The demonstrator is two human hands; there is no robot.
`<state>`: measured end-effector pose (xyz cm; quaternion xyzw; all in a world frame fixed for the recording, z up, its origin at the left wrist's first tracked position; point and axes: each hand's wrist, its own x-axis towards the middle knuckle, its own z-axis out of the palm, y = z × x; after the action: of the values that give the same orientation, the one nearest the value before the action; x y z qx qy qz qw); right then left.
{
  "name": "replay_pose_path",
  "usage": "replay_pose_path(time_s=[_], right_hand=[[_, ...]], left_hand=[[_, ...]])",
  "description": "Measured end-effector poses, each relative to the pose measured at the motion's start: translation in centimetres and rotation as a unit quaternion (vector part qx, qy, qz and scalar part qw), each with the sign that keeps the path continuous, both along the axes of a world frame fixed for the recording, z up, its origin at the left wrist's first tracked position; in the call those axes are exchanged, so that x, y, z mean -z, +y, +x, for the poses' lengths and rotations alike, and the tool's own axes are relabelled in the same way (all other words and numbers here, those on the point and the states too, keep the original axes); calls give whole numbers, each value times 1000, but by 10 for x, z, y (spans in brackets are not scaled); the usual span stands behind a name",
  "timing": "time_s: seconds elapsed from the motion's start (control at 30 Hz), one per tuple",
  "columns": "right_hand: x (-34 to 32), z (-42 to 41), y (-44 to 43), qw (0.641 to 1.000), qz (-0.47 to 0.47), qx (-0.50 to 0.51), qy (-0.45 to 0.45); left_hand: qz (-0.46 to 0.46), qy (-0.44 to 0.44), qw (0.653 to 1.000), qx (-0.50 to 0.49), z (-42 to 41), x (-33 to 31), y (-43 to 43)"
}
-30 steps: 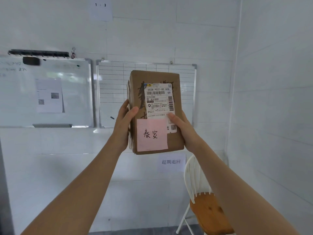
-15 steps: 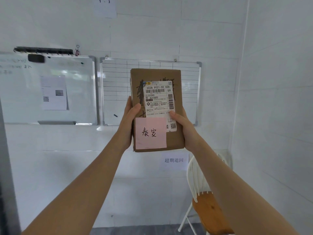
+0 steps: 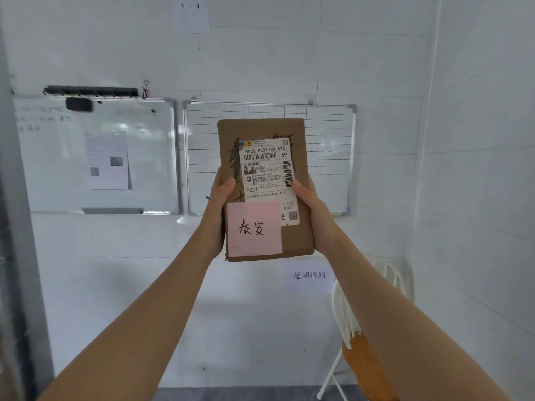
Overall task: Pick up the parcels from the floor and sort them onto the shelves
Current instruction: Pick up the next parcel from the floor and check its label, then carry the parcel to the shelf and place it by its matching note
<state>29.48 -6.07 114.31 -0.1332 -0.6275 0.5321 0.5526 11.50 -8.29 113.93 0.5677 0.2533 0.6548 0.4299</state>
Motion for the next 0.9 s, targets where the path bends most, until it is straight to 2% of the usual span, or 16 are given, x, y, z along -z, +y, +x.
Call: replay_pose_path(time_s=[0.3,0.53,0.9], right_hand=[[-4,-27,6,999,3,-38,30],[-1,-37,5,995,-3,-93,41],[5,-55,-35,968,-10,-249,26]], left_hand=[[12,34,999,-15,-28,-7,-6],[10,24,997,-73,-29,-4,-27],[-21,3,974,-225,-24,10,-118]])
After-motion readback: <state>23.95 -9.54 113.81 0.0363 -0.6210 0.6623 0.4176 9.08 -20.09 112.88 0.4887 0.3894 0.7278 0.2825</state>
